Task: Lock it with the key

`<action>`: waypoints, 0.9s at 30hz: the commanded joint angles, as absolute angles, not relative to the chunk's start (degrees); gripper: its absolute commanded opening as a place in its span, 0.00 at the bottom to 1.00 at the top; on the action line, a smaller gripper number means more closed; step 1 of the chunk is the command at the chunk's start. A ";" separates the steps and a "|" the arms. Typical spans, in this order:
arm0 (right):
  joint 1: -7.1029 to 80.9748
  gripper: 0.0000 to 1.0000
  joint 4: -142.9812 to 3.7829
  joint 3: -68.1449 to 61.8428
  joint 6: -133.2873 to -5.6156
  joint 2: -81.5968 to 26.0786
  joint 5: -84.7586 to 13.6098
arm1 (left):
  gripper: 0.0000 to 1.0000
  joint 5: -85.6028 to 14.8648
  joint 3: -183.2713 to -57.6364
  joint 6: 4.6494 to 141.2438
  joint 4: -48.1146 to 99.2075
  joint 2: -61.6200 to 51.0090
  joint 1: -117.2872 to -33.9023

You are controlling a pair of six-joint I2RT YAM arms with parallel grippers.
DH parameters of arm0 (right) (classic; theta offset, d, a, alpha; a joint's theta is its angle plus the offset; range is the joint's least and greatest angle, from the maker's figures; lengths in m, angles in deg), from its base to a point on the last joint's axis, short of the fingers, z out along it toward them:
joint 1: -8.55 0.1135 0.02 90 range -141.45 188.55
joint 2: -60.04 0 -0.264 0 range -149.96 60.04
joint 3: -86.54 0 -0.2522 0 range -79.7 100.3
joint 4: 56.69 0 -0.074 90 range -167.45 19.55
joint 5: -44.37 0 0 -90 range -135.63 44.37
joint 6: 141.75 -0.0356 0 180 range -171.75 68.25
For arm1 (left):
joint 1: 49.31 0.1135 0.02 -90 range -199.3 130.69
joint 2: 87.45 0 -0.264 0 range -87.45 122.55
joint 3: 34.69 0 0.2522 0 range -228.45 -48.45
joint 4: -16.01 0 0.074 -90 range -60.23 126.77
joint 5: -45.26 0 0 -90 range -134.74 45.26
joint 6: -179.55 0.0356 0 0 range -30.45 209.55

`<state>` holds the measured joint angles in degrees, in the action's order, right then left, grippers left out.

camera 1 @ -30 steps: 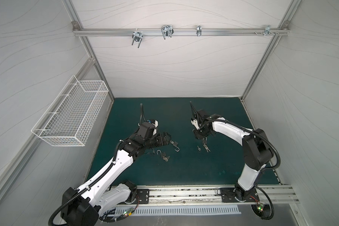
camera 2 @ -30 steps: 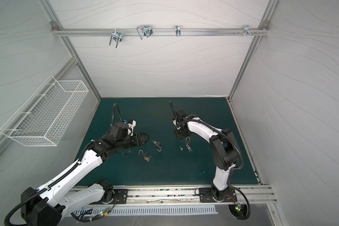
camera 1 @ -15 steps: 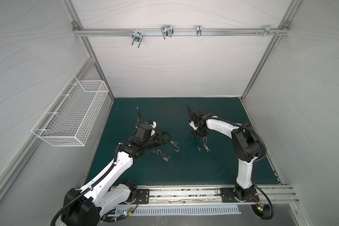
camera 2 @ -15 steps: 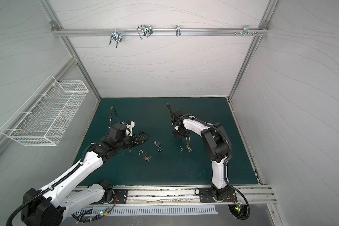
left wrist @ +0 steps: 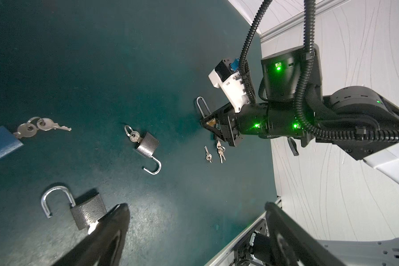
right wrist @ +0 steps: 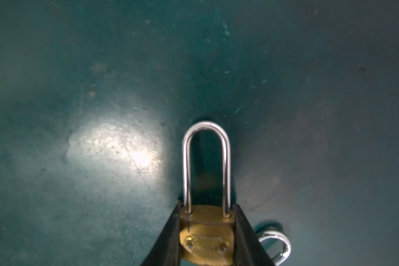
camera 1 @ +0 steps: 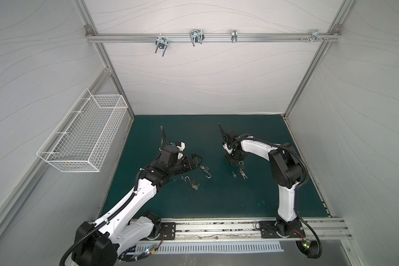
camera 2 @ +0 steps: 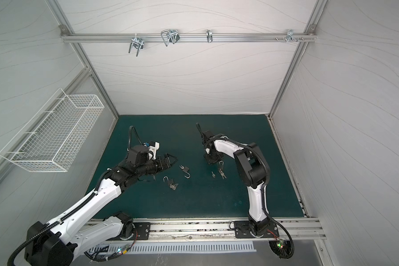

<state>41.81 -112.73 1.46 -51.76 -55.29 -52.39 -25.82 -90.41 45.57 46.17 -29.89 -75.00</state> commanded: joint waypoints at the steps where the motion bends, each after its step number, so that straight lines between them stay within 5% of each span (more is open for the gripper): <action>1: 42.29 0.31 -115.70 1.52 -51.08 -57.55 -51.18 | 0.92 -25.50 -90.39 45.09 44.25 -30.76 -74.71; 9: 41.88 0.56 -115.42 1.57 -52.44 -55.33 -50.24 | 0.93 -26.72 -91.89 47.60 47.70 -31.11 -74.66; 20: 41.03 0.62 -101.13 -19.37 -68.28 -28.77 -53.91 | 0.93 -35.18 -96.52 56.02 50.57 -25.91 -83.05; 27: 40.17 0.59 -105.27 -21.41 -73.23 -30.60 -56.58 | 0.92 -36.42 -99.66 55.74 44.99 -16.75 -91.73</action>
